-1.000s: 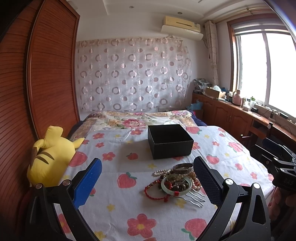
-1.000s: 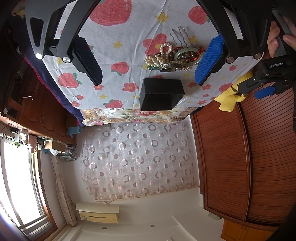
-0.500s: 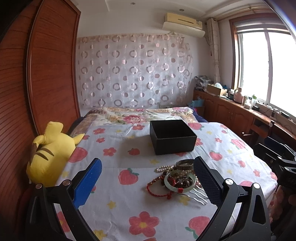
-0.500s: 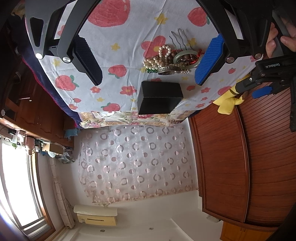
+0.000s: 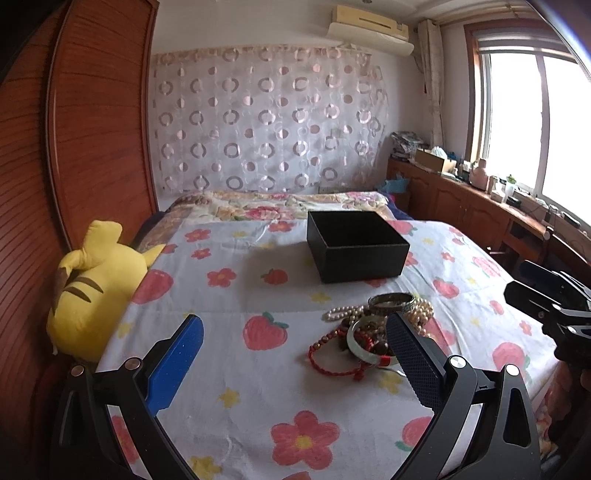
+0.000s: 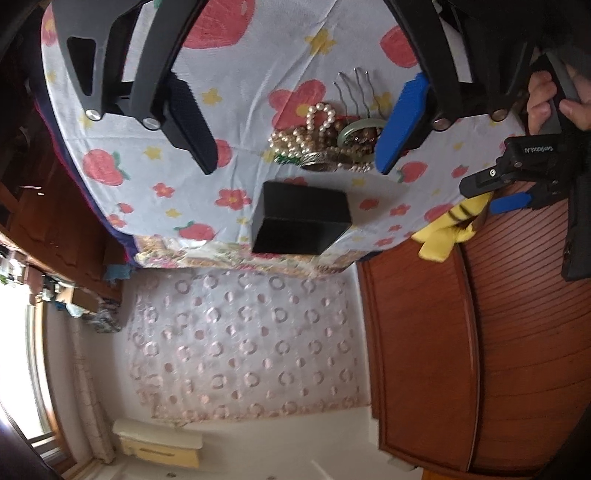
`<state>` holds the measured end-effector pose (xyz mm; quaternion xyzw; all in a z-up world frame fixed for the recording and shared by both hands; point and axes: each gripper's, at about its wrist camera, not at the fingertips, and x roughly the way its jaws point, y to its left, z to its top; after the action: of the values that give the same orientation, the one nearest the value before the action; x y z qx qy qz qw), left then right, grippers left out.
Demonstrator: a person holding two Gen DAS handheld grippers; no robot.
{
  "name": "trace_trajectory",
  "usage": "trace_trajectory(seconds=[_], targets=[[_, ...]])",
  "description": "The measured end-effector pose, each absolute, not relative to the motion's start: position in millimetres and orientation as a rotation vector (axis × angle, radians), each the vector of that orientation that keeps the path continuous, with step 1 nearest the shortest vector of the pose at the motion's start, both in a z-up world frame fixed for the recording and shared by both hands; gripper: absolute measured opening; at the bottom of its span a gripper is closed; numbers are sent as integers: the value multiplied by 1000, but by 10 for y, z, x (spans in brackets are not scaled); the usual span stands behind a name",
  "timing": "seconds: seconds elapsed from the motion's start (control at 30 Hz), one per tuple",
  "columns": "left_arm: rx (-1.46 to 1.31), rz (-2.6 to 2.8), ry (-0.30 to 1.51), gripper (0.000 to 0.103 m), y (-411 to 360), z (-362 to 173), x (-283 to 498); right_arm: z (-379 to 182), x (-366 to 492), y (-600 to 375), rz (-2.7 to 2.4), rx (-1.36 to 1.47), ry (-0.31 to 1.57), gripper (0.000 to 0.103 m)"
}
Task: Organize jewelry
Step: 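Lower the right tool onto the engraved silver bangle and grasp it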
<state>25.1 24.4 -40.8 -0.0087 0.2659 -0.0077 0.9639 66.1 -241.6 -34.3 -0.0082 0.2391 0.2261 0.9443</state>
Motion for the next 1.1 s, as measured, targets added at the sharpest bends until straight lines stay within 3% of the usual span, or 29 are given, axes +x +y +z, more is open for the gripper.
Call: trace_trajectory(seconds=[0.37,0.43,0.5,1.1], targets=[[-19,-55,634,95,344,-657,418,-611,1159,-2037,609,-109,655,79],[-20,-69,653,96,354,-696,446,-659,1270,-1970,627,-126,684,74],[-21,-81,671,96,364,-734,479,-723,1381,-1881,654,-153,722,63],[-38,-139,751,95,396,-908,601,-961,1929,-1637,747,-150,901,63]])
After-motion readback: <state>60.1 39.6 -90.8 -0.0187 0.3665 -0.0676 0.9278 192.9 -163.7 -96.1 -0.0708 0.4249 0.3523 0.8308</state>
